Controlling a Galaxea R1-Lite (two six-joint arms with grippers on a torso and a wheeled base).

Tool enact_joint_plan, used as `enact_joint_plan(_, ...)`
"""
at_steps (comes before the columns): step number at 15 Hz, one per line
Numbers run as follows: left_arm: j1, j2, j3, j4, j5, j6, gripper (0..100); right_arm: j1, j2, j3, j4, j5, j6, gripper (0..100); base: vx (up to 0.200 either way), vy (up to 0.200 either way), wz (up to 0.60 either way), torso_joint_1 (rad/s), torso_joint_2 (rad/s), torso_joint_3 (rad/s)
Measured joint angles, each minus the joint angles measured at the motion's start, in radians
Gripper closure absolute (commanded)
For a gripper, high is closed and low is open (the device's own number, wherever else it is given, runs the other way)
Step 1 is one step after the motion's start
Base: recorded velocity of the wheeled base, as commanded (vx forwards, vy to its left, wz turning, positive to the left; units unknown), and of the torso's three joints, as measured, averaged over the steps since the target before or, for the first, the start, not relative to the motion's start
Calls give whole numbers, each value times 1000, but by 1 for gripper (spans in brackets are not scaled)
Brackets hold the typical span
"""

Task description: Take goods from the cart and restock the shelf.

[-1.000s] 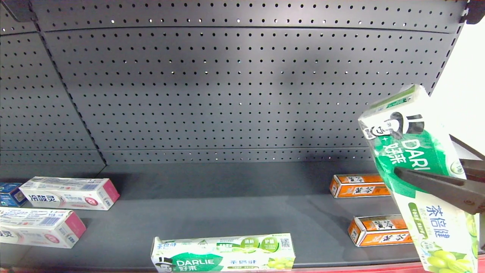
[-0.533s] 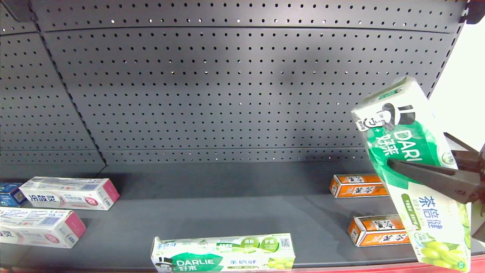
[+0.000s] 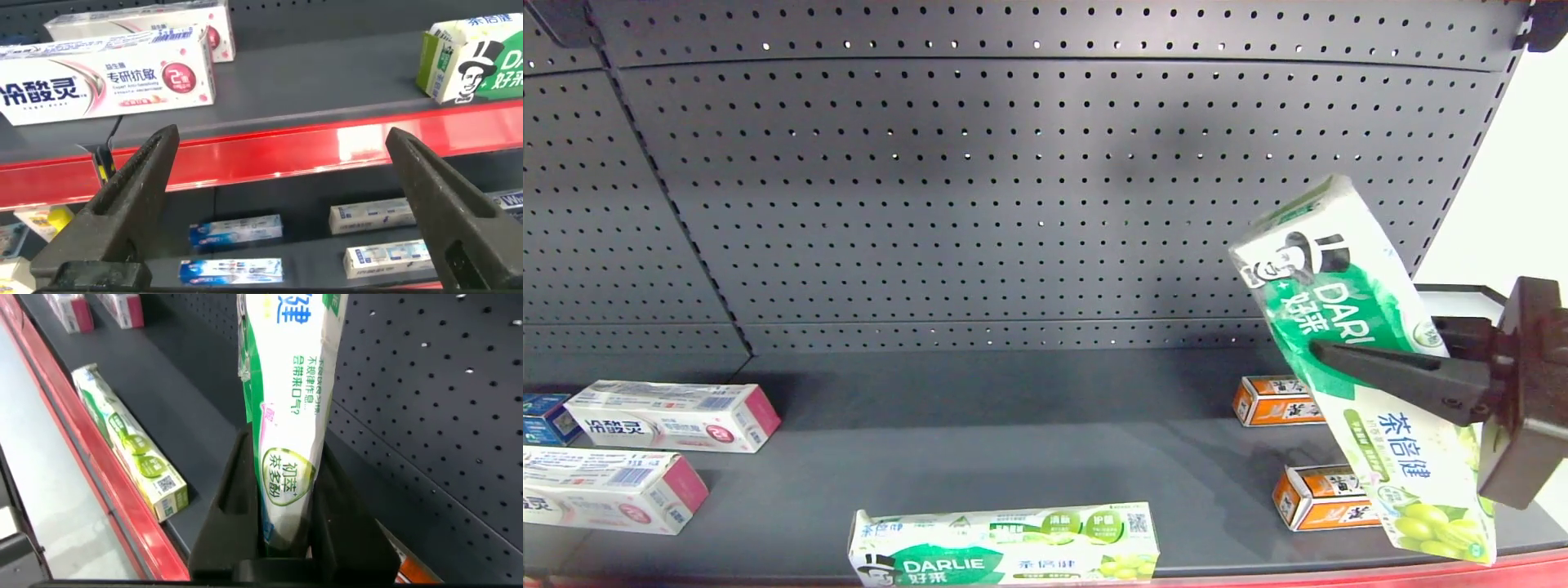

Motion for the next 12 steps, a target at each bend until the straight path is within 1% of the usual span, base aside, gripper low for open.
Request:
enact_joint_plan(2, 0, 0, 0, 0, 0, -1, 0, 5, 30, -16, 0, 1, -27, 100, 0, 0, 0, 0, 0, 0)
enact_joint_plan(8, 0, 0, 0, 0, 0, -2, 0, 36, 135, -91, 8, 4, -40, 100, 0, 0, 0, 0, 0, 0)
enact_joint_plan(10, 0, 0, 0, 0, 0, -2, 0, 57, 183, -161, 66, 6, -60, 100, 0, 0, 0, 0, 0, 0)
enact_joint_plan(12, 0, 0, 0, 0, 0, -1, 0, 87, 229, -256, 189, 6, -67, 100, 0, 0, 0, 0, 0, 0)
